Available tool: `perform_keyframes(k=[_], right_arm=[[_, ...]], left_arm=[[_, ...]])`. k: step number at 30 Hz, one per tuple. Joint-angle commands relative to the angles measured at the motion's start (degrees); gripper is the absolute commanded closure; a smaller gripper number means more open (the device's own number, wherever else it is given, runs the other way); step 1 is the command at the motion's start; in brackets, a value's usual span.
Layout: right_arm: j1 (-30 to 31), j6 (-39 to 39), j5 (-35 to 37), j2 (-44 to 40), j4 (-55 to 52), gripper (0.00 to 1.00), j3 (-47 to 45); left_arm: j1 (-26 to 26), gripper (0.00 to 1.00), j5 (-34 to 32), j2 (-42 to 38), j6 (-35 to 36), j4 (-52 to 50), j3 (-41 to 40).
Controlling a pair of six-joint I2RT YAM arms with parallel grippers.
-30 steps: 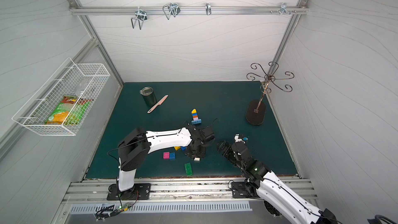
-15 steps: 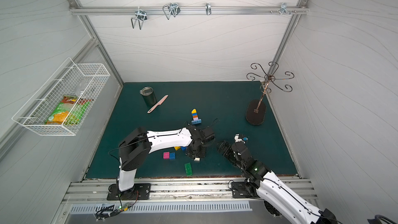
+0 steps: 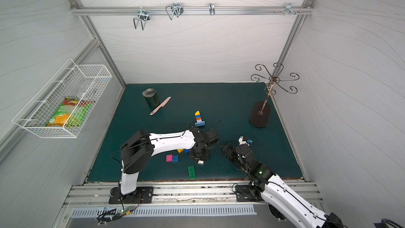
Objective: Assemble the number 1 with lego
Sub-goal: Pick up the lego brick from the center of the board, then assemble the lego brick with the lego brick.
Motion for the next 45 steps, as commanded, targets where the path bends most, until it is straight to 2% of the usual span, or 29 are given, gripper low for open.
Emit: perform_keyframes(k=[1, 8, 16, 22, 26, 32, 40, 45], right_arm=[[-0.4, -0.7, -0.1, -0.5, 0.6, 0.01, 0.0], [-0.3, -0.7, -0.1, -0.8, 0.4, 0.01, -0.1], [-0.4, -0.7, -0.1, -0.7, 0.4, 0.01, -0.1], [-0.3, -0.7, 0.0, -0.7, 0.4, 0.01, -0.1], [-0.4, -0.7, 0.0, -0.8, 0.4, 0.01, -0.1], [-0.4, -0.6, 0.2, -1.2, 0.0, 0.01, -0.1], [-0.5, -0.4, 0.8, -2.1, -0.9, 0.01, 0.0], [-0.5, -0.6, 0.7, -2.1, -0.5, 0.01, -0.2]], left_arm=[[0.2, 0.64, 0.3, 1.3, -0.3, -0.3, -0.3], [0.2, 0.57, 0.4, 1.8, -0.1, -0.2, -0.2], [0.2, 0.57, 0.5, 2.1, -0.2, 0.1, -0.5], [0.2, 0.70, 0.2, 1.8, 0.0, -0.8, 0.0], [0.2, 0.78, -1.4, 0.7, 0.1, -4.8, 2.4], [1.2, 0.81, -5.3, -1.8, 1.0, -14.9, 9.2], [6.2, 0.83, -4.5, -2.5, 3.9, -16.8, 15.2], [9.3, 0.83, -4.3, 0.0, 6.0, -19.2, 21.3]])
